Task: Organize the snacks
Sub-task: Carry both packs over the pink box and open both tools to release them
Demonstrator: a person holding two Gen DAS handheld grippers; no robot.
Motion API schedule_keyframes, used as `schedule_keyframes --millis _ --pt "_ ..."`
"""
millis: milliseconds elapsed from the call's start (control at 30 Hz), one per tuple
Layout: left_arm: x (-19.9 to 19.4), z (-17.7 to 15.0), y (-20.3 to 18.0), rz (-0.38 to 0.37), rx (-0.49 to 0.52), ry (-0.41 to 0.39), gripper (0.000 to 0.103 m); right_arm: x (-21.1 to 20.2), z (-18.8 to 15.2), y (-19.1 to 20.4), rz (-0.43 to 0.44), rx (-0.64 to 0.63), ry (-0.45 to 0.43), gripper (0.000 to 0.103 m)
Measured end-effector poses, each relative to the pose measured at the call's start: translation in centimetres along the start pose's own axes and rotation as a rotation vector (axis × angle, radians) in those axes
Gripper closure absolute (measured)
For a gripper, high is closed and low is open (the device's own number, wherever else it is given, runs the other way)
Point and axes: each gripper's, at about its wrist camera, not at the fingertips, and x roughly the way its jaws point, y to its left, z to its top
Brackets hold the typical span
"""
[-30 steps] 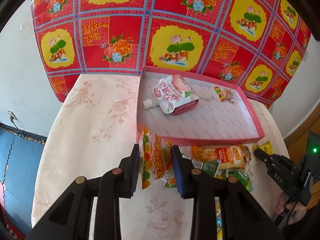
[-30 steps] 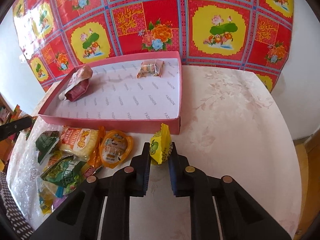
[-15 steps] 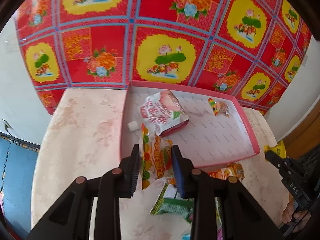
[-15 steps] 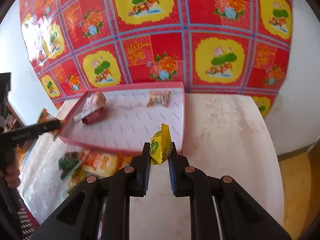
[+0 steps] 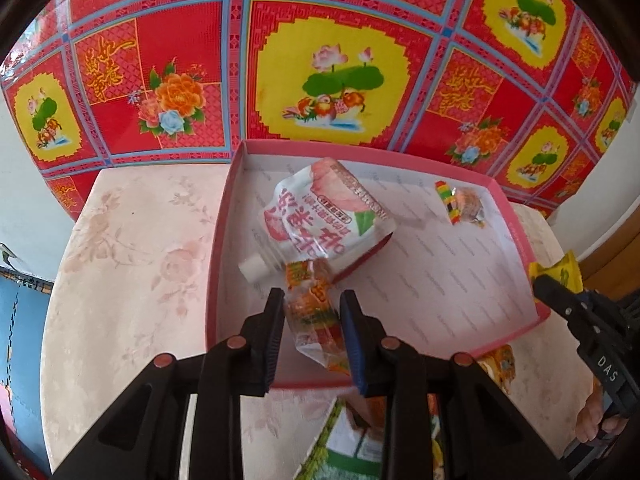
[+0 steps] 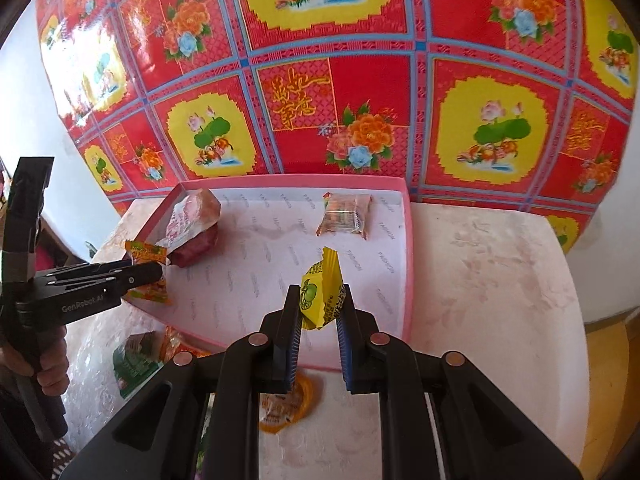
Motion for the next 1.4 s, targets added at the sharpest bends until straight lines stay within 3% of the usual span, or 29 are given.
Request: schedule_keyframes --millis 433,967,1133,1400 --pt "2.2 2.0 -0.1 0.049 0.022 -0.028 0.073 3.2 0.7 -0.5 0.013 0.001 0.041 0.085" --pt "3.4 2.5 -0.2 0.041 0.018 -0.017 0.067 6.0 3.2 -1.3 0.027 0.020 0.070 0.085" --pt "3.3 2.2 -0.6 0.033 0.019 -0.009 0.055 5.7 3.1 -1.4 0.007 0.024 0.054 0.070" --pt "1.3 1.8 -1.5 0.020 0.033 -0.029 0.051 4.6 2.4 -1.4 -0.005 0.020 0.029 0.067"
